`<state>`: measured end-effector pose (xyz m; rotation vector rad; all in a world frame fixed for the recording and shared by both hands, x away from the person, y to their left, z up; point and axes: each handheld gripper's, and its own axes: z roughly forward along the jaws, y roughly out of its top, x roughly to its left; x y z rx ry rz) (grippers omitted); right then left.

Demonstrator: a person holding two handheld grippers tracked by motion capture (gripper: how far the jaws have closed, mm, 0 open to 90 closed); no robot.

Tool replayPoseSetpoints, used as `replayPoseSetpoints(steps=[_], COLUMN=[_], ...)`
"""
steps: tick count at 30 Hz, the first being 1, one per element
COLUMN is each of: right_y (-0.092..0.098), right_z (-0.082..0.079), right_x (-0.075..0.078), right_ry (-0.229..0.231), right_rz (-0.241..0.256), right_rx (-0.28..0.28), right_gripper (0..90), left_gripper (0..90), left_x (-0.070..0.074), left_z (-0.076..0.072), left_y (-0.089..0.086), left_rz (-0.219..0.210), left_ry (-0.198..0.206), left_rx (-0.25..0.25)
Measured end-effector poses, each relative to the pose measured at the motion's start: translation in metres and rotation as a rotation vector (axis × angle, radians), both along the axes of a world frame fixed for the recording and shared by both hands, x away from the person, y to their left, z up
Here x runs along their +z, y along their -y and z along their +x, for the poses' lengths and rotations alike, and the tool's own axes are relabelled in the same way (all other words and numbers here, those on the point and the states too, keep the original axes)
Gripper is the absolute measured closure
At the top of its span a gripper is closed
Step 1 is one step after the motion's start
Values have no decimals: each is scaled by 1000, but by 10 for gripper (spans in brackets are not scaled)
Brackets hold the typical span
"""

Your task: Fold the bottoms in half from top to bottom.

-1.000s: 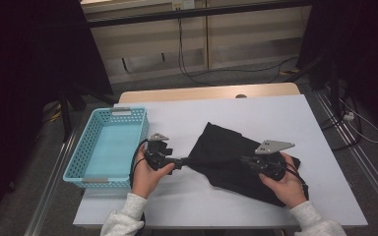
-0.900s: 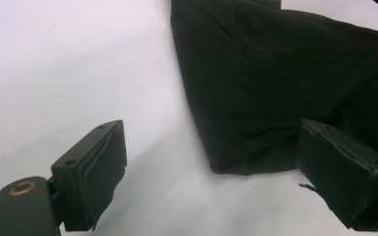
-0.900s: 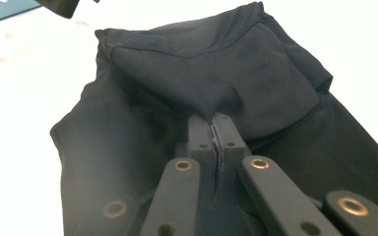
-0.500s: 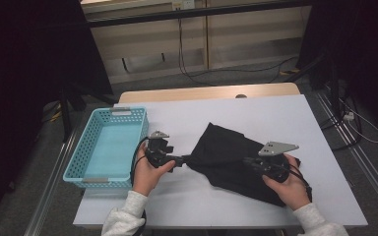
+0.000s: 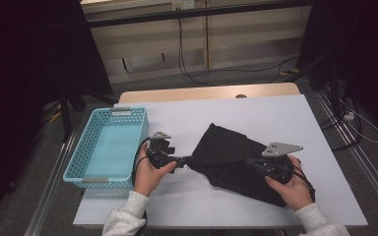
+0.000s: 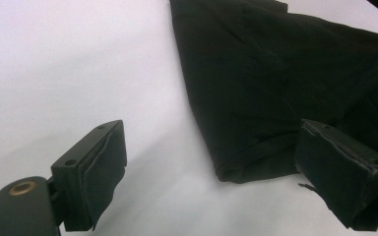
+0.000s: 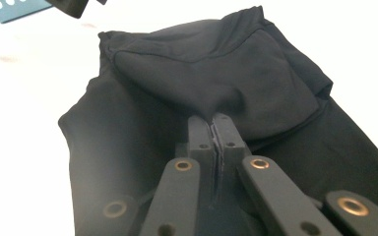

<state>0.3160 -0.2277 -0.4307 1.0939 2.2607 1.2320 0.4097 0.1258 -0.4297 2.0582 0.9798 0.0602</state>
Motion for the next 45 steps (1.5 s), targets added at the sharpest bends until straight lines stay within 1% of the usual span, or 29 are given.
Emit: replayPoseSetpoints(steps=[6,14,16,17,20,21,22,23,24,25,26,27,28,29,34,36,38,40,41,42,44,45], right_y=[1,2,2,2,3,3,3,2,2,2,3,3,3,4,7,6,5,3,2,2,3,3], right_z=[-2,-4,-5,-5,-5,-5,-5,-4,-4,-4,-4,-4,-4,-4,-5,-5,-4,-4,-3,-3,-3,-2], right_x=[0,1,0,0,0,0,0,0,0,0,0,0,1,1,2,2,1,2,2,2,2,1], right_ry=[-3,-4,-5,-9,-13,-13,-15,-16,-18,-19,-20,-15,-17,-17,-15,-12,-13,-12,-12,-13,-13,-12], right_rz=[-3,-1,-6,-7,-4,-1,4,4,7,11,11,14,18,20,24,25,24,22,18,19,23,27], right_rx=[3,6,8,7,6,5,4,4,4,6,6,5,4,6,0,3,4,9,10,11,12,14], right_gripper=[891,891,891,891,891,891,891,891,891,891,891,891,891,891,891,891,891,891,891,891,891,891], left_gripper=[129,127,127,127,127,127,127,126,126,125,125,124,124,123,122,122,122,122,122,122,120,120], left_x=[2,3,4,4,3,2,2,2,2,3,2,2,1,1,5,5,4,3,3,2,1,0], left_z=[0,1,2,2,3,2,3,3,3,3,2,2,2,2,0,0,0,1,1,1,1,0], left_y=[0,-1,-1,-1,-2,-2,-3,-3,-3,-4,-2,-3,-2,-2,-1,-2,-4,-5,-5,-3,-1,0], left_rz=[-1,-7,2,-5,-10,-9,-7,-6,-14,-10,-6,-2,-6,-1,-6,-12,-12,-4,-7,-11,-5,-7], left_ry=[8,6,11,15,11,15,2,2,6,9,13,2,-2,-1,6,11,11,3,9,9,3,6], left_rx=[-1,-4,-3,2,2,13,0,1,8,6,15,-1,5,1,-9,-3,-5,-4,2,2,-8,-3])
